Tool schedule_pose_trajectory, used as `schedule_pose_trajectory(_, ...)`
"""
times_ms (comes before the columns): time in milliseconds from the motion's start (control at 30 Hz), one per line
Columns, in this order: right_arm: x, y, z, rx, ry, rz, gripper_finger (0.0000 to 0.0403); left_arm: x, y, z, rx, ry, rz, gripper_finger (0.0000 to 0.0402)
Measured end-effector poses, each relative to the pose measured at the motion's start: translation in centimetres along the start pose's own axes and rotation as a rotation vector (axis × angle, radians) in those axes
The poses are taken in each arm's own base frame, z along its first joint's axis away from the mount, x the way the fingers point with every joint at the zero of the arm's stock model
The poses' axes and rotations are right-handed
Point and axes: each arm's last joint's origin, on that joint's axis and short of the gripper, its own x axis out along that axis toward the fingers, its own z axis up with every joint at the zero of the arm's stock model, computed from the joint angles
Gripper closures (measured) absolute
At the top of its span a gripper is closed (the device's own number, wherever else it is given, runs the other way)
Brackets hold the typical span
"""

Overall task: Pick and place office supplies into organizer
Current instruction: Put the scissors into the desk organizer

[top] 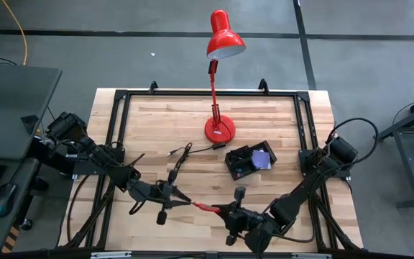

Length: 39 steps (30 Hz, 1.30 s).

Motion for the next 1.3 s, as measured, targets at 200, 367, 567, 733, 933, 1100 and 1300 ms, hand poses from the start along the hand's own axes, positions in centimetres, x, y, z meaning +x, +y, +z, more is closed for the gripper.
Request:
schedule_pose_trajectory(200,-1.2,0.8,-0.6,0.025,0.011,-0.011,0.0394,-0.2,0.2,-0.5,-0.007,0.017,-0.009,0.0330)
schedule_pose_trajectory(367,-2.6,1.1,-1.9,0.035,0.041,-0.108,0.0390,-0.4,0.0,-0.8,0.044,0.032,-0.023,0.0316)
schedule_pose_trajectory(567,-4.4,0.4,-4.0,0.118,0.129,-0.154,0.0395,-0.3,0.1,-1.0,0.052,0.048,-0.024,0.0316)
schedule_pose_trajectory(733,-7.2,-0.6,-5.0,0.176,0.111,-0.215,0.0395,-0.4,-0.3,-0.9,0.070,0.049,-0.127,0.0319)
schedule_pose_trajectory(933,-10.0,0.4,-6.1,0.251,-0.043,-0.207,0.0395,-0.4,-0.3,-0.9,0.081,0.047,-0.125,0.0319)
schedule_pose_trajectory(1100,-10.2,2.1,-9.0,0.361,-0.099,-0.160,0.0395,-0.4,-0.2,-0.9,0.082,0.047,-0.121,0.0319)
schedule_pose_trajectory(1300,-9.5,4.1,-10.1,0.416,-0.138,-0.031,0.0395,-0.4,-0.2,-0.9,0.097,0.046,-0.121,0.0318)
